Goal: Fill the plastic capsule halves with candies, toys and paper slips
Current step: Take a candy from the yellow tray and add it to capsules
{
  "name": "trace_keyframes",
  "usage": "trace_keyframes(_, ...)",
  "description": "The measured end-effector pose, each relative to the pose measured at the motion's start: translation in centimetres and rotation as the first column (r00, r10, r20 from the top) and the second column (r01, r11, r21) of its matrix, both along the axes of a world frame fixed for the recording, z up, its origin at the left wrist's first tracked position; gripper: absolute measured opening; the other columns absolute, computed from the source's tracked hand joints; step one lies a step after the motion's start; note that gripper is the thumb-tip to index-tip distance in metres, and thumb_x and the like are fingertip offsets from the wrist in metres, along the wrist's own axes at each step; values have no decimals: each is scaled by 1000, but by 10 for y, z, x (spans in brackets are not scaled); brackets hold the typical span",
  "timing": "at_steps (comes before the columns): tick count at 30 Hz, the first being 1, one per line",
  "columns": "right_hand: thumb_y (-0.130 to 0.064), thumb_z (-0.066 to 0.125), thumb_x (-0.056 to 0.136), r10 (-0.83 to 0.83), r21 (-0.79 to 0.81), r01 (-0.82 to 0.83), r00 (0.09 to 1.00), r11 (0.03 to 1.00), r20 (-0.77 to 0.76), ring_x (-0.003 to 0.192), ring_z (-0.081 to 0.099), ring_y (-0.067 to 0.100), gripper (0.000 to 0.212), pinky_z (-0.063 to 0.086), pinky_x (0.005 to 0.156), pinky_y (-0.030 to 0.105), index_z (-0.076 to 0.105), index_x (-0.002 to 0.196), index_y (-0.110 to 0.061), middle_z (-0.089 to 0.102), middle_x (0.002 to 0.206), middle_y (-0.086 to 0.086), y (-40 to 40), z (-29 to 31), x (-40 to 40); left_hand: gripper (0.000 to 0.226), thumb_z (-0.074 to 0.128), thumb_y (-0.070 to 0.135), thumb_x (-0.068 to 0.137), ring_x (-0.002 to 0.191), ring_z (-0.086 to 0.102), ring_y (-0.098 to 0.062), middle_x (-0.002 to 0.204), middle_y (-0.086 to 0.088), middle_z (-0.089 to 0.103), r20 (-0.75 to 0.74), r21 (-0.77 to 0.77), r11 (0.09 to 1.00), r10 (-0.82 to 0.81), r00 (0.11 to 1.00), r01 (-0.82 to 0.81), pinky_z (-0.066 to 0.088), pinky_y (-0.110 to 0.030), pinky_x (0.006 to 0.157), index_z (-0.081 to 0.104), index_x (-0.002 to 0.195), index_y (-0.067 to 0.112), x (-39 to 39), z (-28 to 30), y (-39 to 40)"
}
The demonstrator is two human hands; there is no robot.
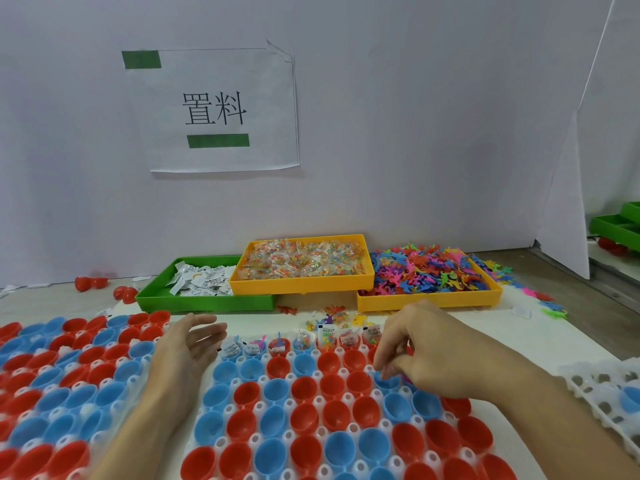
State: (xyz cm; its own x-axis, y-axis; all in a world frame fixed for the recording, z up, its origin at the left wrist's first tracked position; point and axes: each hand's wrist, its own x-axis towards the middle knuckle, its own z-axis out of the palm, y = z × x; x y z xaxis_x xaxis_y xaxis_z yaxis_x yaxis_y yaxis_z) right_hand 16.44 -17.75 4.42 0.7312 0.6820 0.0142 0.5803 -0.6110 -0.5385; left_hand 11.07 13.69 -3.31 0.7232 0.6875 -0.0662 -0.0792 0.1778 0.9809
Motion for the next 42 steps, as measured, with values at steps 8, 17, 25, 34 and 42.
trace_keyframes(8,-7,73,84,-4,4,4,1000,1000,28,76,68,1,21,61,70,27,80,86,-26,73,79,-12,-1,-3,2,36,36,27,105,99,66,-23,103,-14,71,3,0,1000,7,1000,-7,46,-28,76,65,104,6,0,0,-1)
trace_keyframes(17,-9,72,84,-44,77,35,990,996,131,80,64,-7,20,54,66,14,79,79,-27,68,74,-21,-2,1,2,36,36,28,106,101,66,-24,104,-13,72,4,2,1000,5,1000,-5,46,-28,76,65,104,7,0,-1,0)
trace_keyframes(25,-8,73,80,-25,84,20,998,996,65,77,67,-5,20,58,71,18,81,76,-25,73,76,-20,-3,5,-2,36,36,27,105,97,66,-23,102,-14,71,8,-5,1000,6,1000,-6,45,-27,75,65,103,6,0,1,-1)
trace_keyframes(34,-5,70,80,-37,-21,39,998,999,52,70,67,0,19,58,61,20,81,78,-20,73,73,-11,0,-1,-2,36,36,28,105,100,66,-24,105,-15,71,0,0,1000,7,1000,-7,46,-28,76,65,105,5,1,0,1)
trace_keyframes(42,-14,72,88,-8,-118,24,991,993,131,74,64,7,13,58,64,26,76,88,-26,63,91,-13,9,-9,-5,36,36,28,106,100,66,-24,105,-14,72,-5,10,1000,11,1000,-11,46,-27,76,65,106,5,0,-1,0)
